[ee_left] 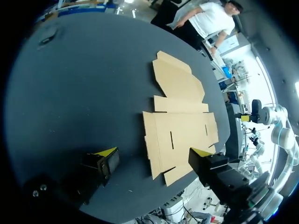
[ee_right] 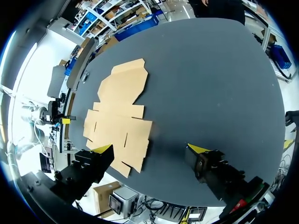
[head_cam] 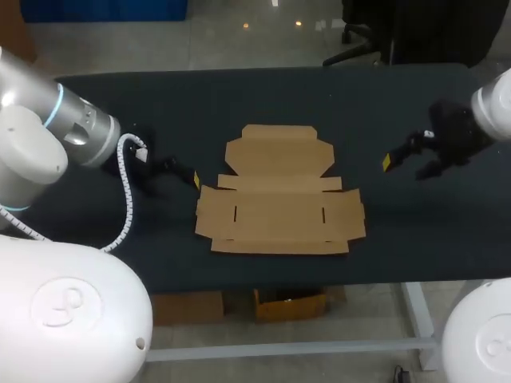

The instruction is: Assemble the packaging by folding the flat box into shape, placing the metal phone stand inside, and closing the box properly

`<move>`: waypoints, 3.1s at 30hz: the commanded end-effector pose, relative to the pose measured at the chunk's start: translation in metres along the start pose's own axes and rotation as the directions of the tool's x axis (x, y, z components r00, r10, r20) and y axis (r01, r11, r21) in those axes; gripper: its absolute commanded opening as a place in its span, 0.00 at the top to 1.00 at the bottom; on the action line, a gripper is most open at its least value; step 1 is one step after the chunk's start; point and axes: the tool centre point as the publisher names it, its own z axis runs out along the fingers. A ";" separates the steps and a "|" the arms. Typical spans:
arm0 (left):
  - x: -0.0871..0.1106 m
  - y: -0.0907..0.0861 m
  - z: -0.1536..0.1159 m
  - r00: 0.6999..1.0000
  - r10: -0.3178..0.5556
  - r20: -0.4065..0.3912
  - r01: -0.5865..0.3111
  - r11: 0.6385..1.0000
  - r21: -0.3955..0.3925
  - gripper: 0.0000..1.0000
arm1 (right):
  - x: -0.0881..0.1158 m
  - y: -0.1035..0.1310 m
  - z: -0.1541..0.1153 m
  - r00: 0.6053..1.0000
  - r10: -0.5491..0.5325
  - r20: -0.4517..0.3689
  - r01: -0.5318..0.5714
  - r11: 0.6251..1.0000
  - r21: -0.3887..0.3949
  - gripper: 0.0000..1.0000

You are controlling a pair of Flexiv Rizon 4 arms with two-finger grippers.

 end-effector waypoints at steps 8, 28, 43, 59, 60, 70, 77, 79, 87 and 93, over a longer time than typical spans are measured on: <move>-0.001 -0.005 -0.036 0.997 -0.013 0.078 0.018 0.998 -0.065 0.00 | 0.004 -0.002 -0.003 1.000 0.022 0.018 -0.022 1.000 0.002 0.00; -0.004 -0.003 -0.055 0.996 -0.025 0.090 0.031 0.997 -0.068 0.00 | 0.003 -0.001 -0.002 0.998 0.050 0.027 -0.050 0.999 0.002 0.00; 0.010 -0.008 -0.046 0.992 -0.031 0.120 0.039 0.997 -0.069 0.00 | 0.008 0.004 0.001 0.995 0.085 0.046 -0.085 0.996 0.006 0.00; 0.012 0.011 -0.048 0.988 -0.030 0.154 0.047 0.993 -0.112 0.00 | 0.004 -0.010 0.014 0.992 0.115 0.041 -0.117 0.992 0.041 0.00; 0.011 0.012 -0.048 0.988 -0.030 0.152 0.047 0.992 -0.113 0.00 | 0.004 -0.011 0.015 0.992 0.116 0.039 -0.118 0.992 0.044 0.00; 0.007 0.014 -0.045 0.986 -0.044 0.161 0.066 0.989 -0.134 0.00 | 0.005 -0.019 0.027 0.993 0.114 0.033 -0.116 0.991 0.072 0.00; 0.006 0.017 -0.040 0.987 -0.048 0.155 0.071 0.987 -0.147 0.00 | 0.003 -0.023 0.034 0.991 0.126 0.031 -0.129 0.988 0.087 0.00; 0.005 0.018 -0.038 0.988 -0.051 0.147 0.073 0.986 -0.148 0.00 | 0.002 -0.024 0.036 0.991 0.128 0.029 -0.130 0.987 0.091 0.00; 0.001 0.020 -0.035 0.994 -0.049 0.093 0.058 0.994 -0.093 0.00 | 0.004 -0.025 0.042 0.991 0.132 0.020 -0.133 0.986 0.103 0.00; -0.002 0.013 -0.035 0.994 -0.047 0.098 0.056 0.994 -0.091 0.00 | 0.005 -0.021 0.038 0.991 0.135 0.025 -0.137 0.986 0.100 0.00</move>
